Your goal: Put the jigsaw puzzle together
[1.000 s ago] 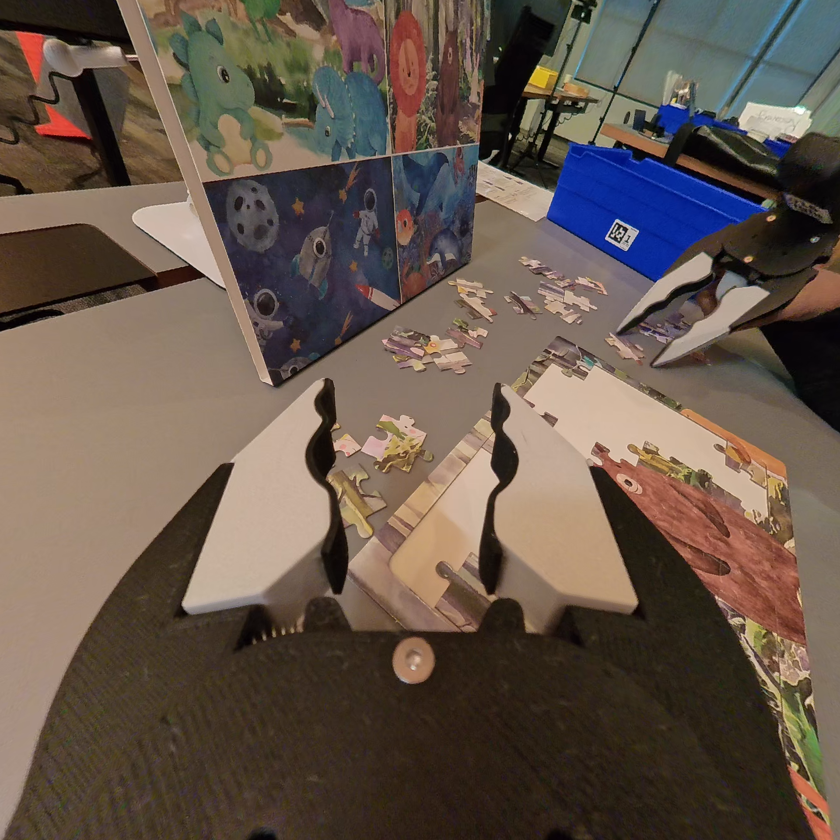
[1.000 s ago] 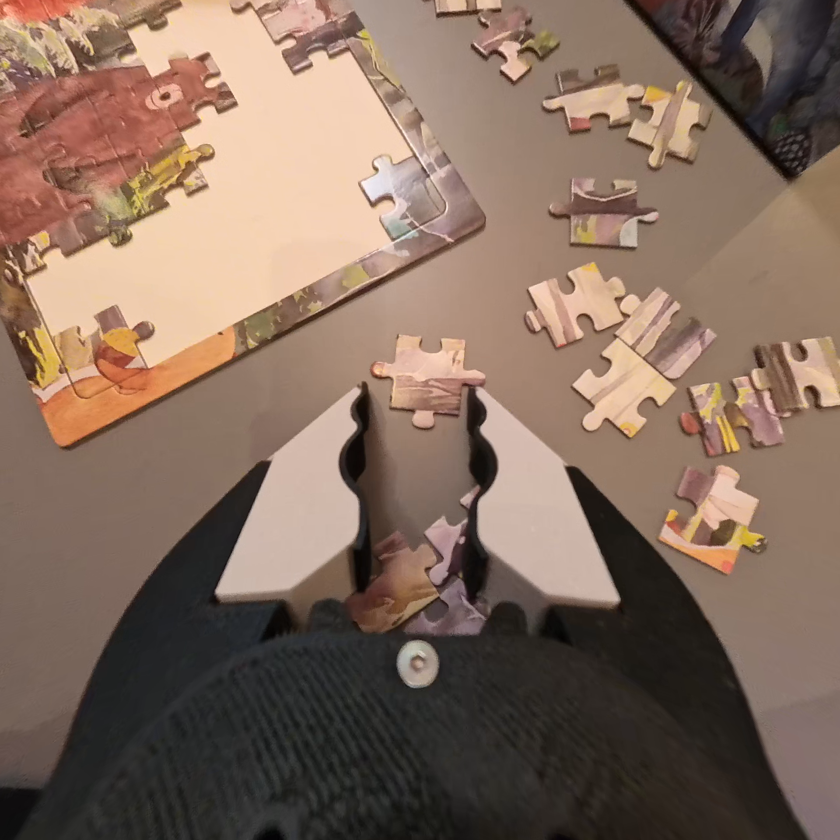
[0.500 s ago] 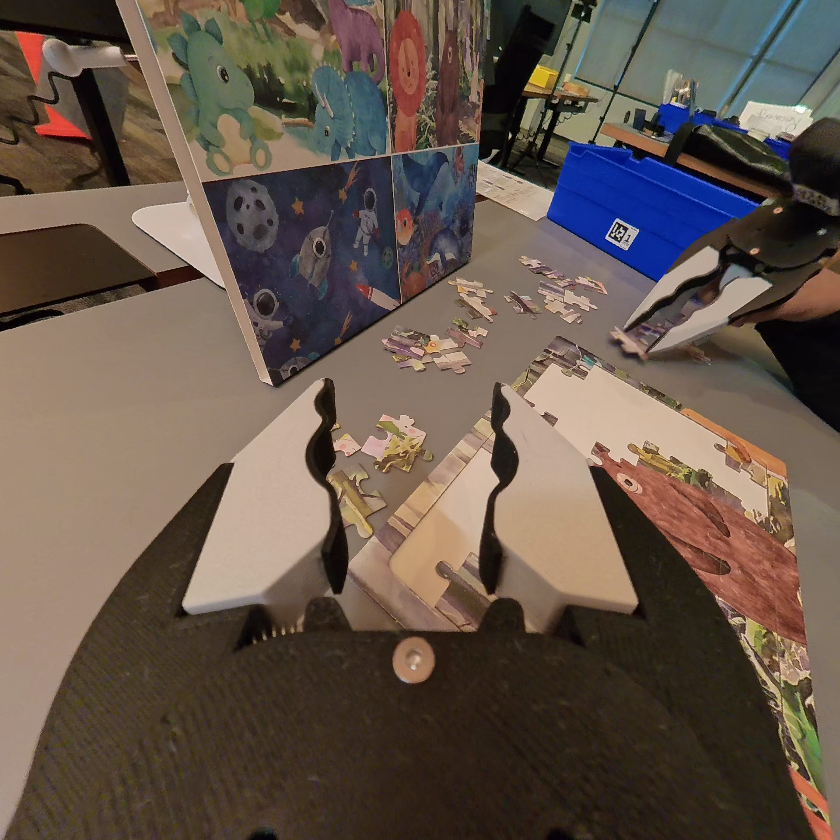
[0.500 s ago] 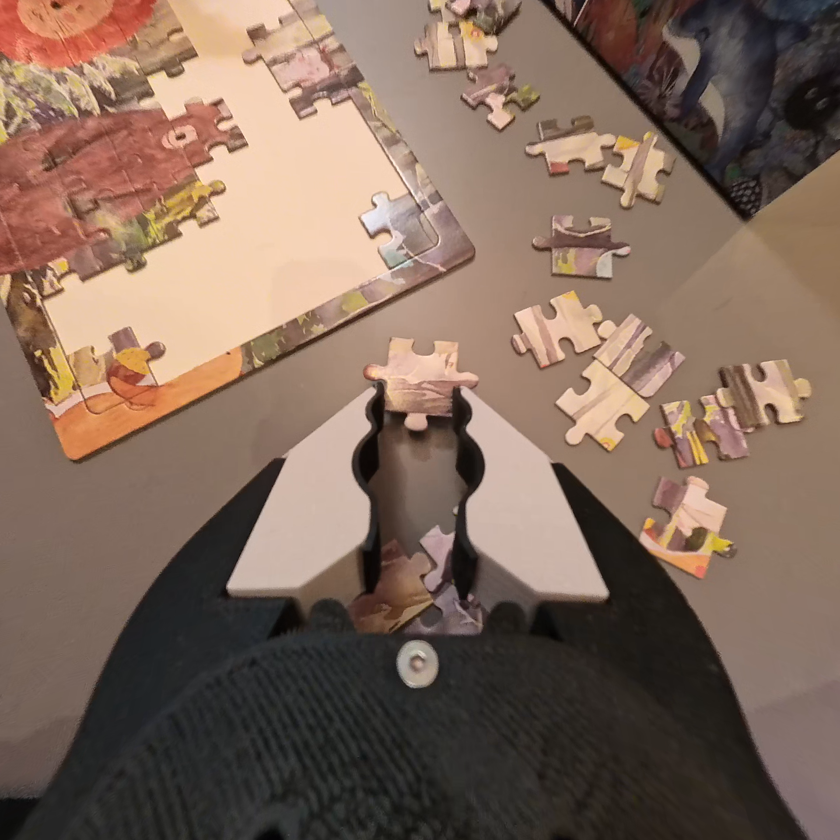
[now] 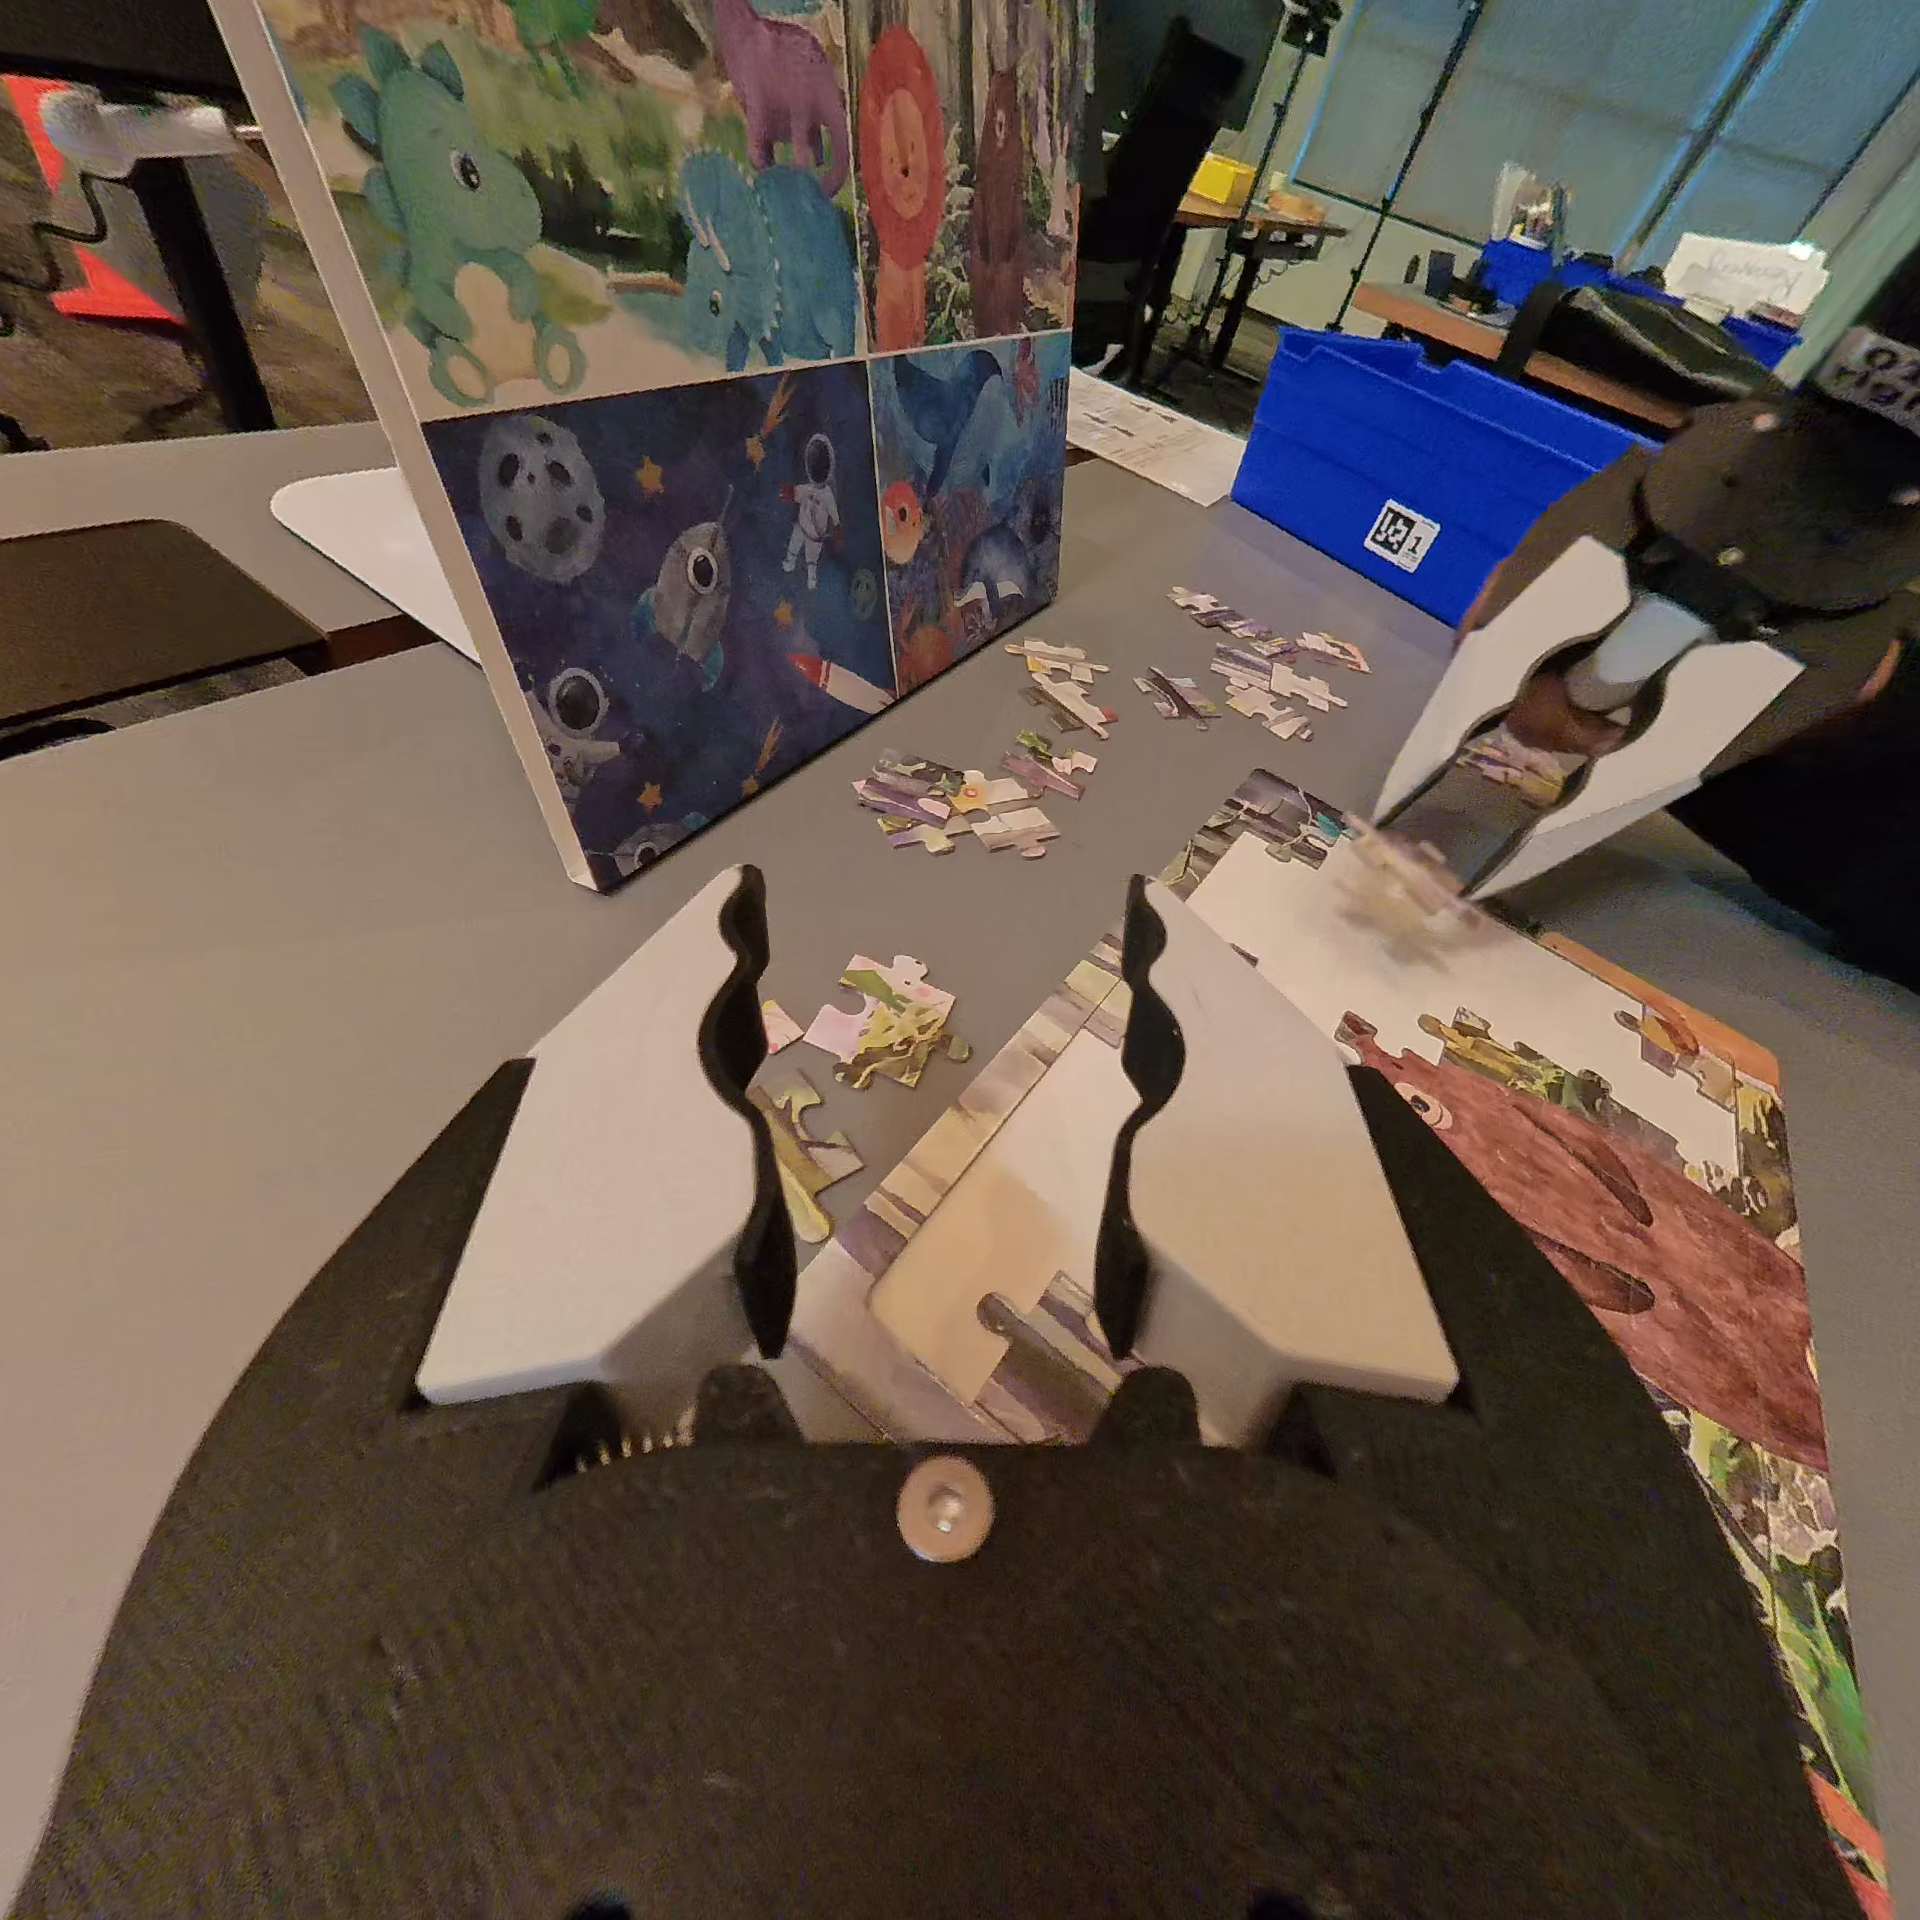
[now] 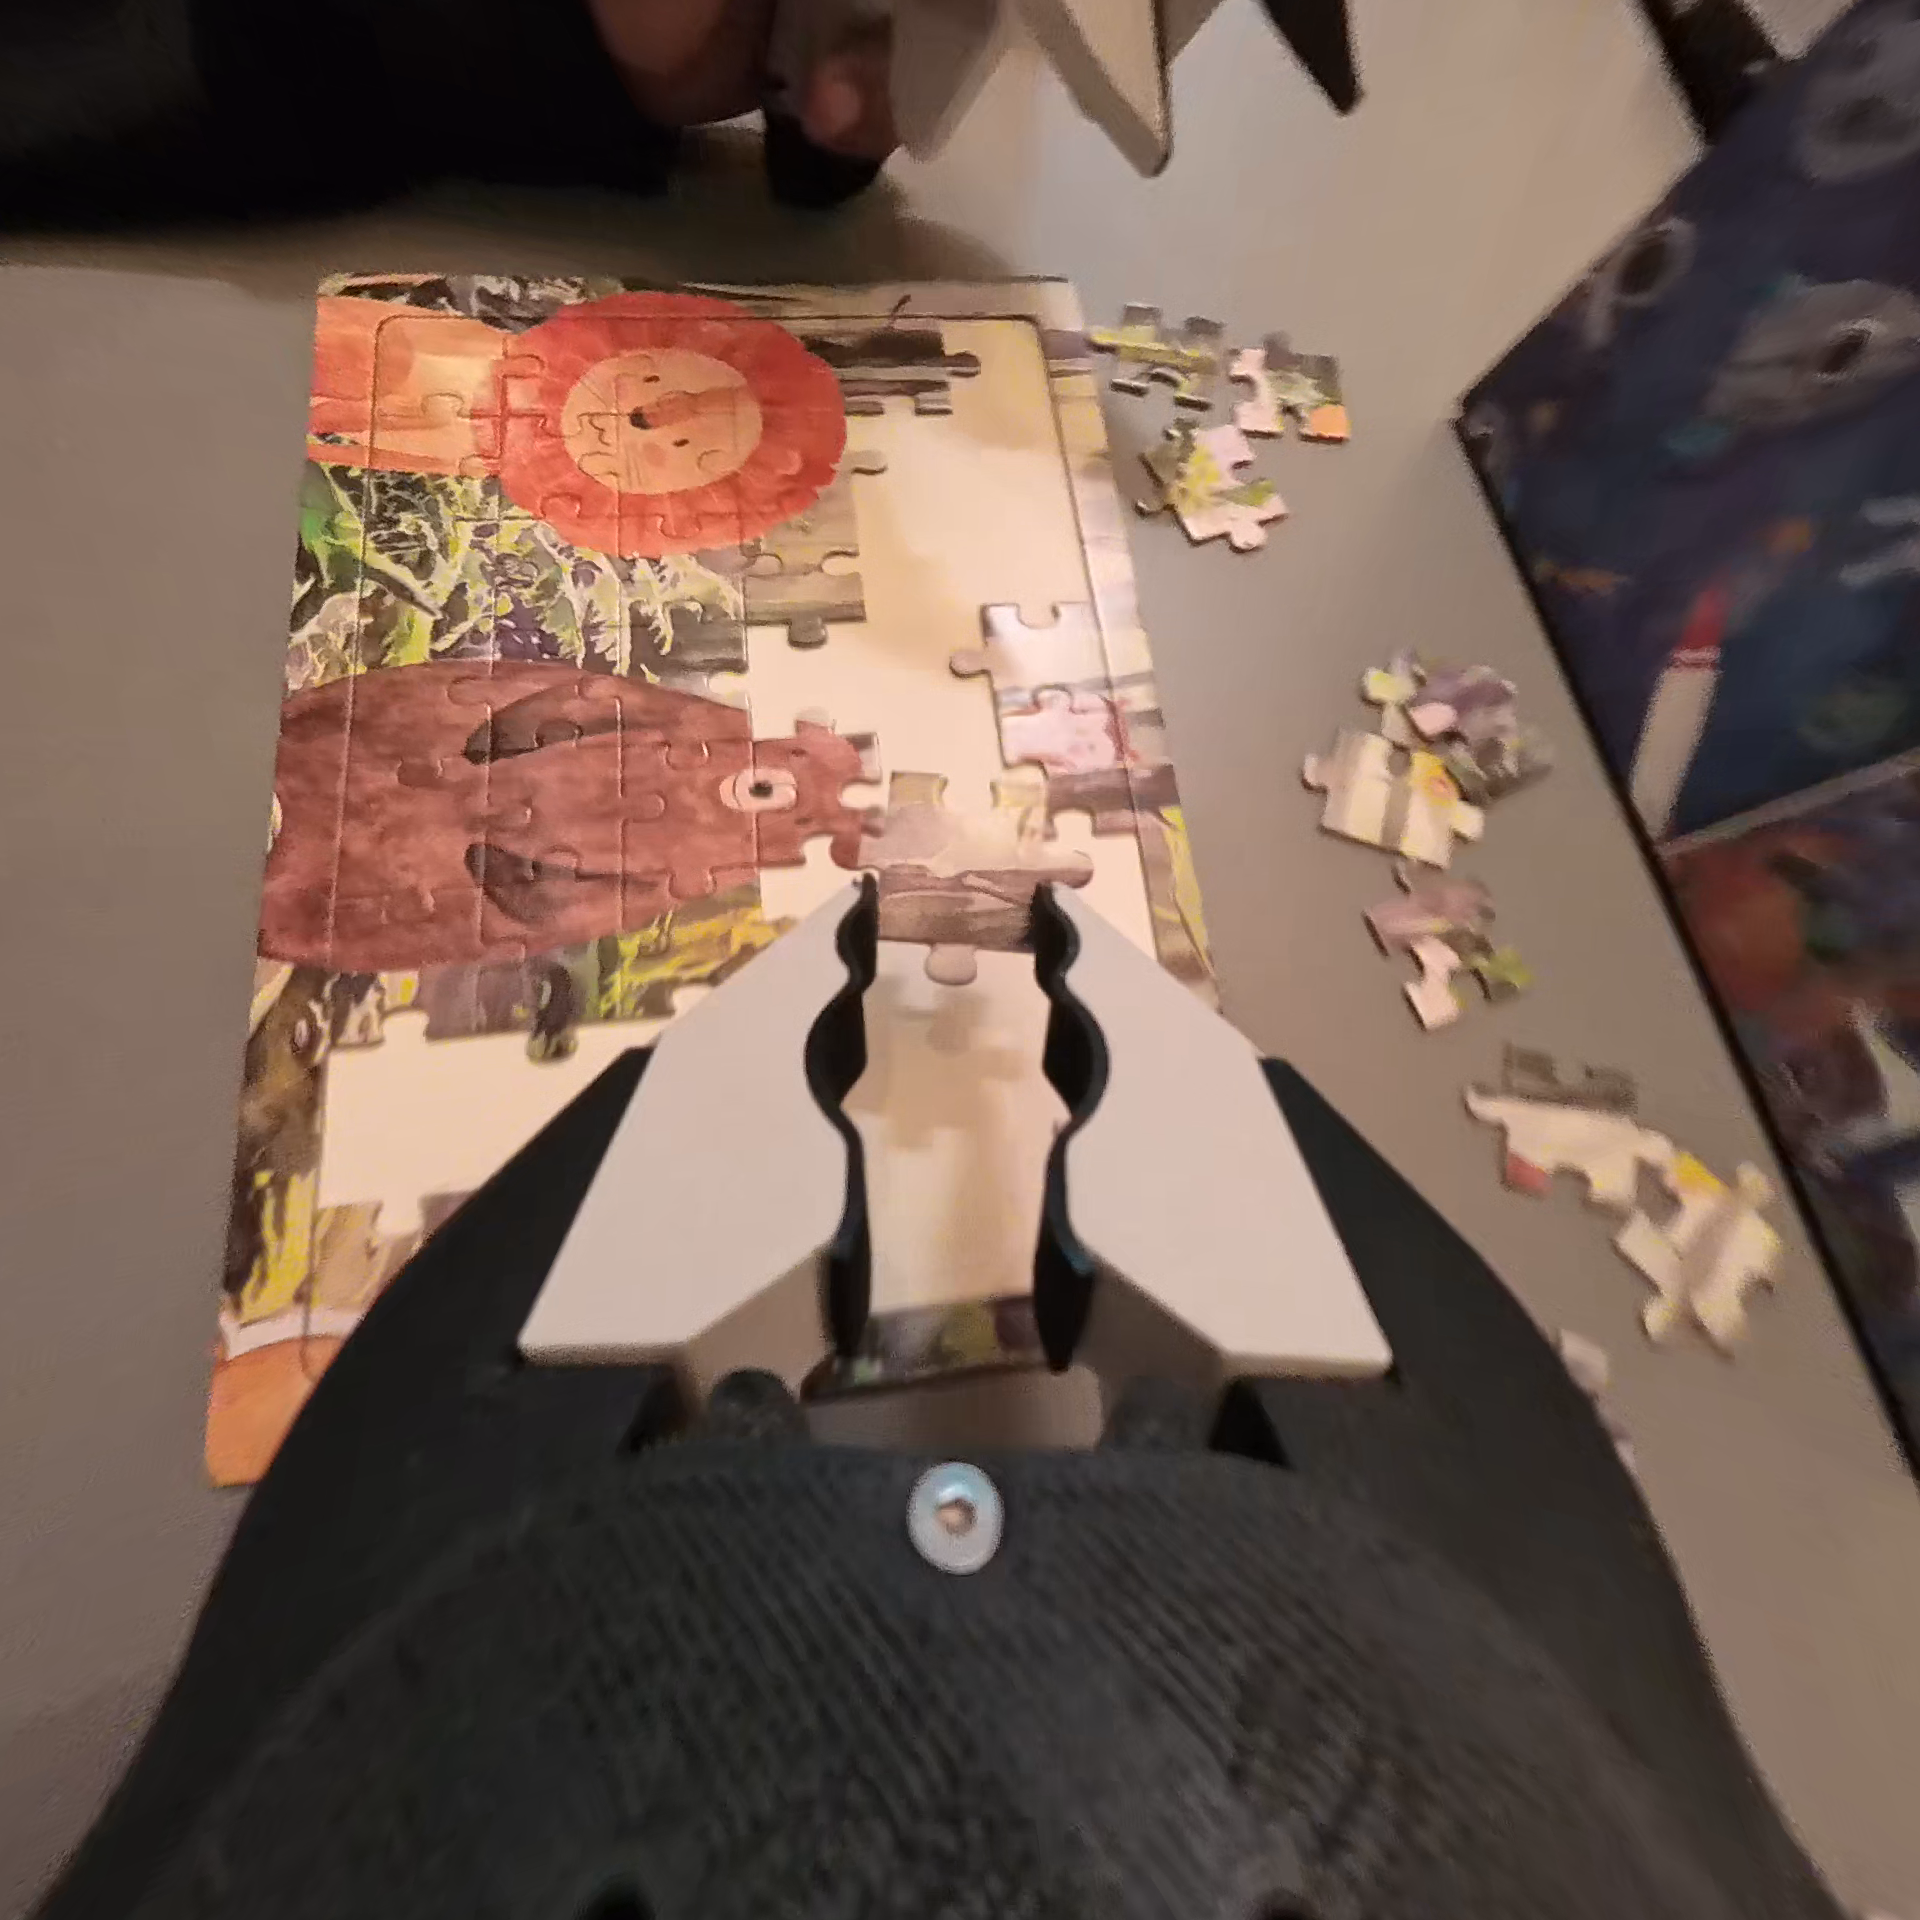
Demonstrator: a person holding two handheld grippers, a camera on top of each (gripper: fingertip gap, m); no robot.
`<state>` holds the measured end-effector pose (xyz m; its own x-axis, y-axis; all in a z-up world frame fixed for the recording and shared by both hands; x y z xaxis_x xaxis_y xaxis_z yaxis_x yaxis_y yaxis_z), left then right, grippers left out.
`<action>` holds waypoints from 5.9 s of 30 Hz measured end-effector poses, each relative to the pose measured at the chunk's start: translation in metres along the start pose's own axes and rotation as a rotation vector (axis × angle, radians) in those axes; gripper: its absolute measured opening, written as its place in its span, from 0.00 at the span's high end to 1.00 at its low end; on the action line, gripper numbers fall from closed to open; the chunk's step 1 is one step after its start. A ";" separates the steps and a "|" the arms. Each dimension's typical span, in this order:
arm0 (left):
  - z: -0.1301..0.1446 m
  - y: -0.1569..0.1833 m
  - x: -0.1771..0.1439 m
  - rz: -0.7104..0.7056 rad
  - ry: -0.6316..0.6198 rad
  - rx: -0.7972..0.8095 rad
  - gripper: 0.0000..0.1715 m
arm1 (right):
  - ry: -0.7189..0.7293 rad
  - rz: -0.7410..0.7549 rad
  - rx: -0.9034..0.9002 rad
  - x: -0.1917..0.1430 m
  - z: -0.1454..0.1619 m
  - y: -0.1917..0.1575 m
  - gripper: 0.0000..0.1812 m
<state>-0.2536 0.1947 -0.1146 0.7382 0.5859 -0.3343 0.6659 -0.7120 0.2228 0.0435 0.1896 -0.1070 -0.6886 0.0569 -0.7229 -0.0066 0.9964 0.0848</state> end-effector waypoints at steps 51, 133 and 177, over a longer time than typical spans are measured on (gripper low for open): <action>0.000 -0.004 -0.002 0.022 0.021 -0.041 0.60 | -0.152 -0.169 -0.117 0.053 -0.018 0.013 0.84; 0.003 0.079 0.044 0.101 -0.317 0.142 0.74 | 0.041 -0.070 0.108 0.054 -0.005 0.016 1.00; 0.021 0.072 0.054 0.033 -0.572 0.004 0.68 | -0.072 -0.192 0.087 0.039 0.009 0.019 0.97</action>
<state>-0.1683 0.1668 -0.1355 0.5825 0.2614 -0.7696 0.6419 -0.7289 0.2383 0.0233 0.2116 -0.1398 -0.6276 -0.1328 -0.7671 -0.0674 0.9909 -0.1164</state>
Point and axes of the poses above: each gripper's, where its closed fingertips meet, x out along the fingers, z out of its underside, y = z × x across the jaws, the point moved 10 cm from there along -x, back along the fingers, and after that the axes turned 5 degrees about -y, right-handed, at the moved point
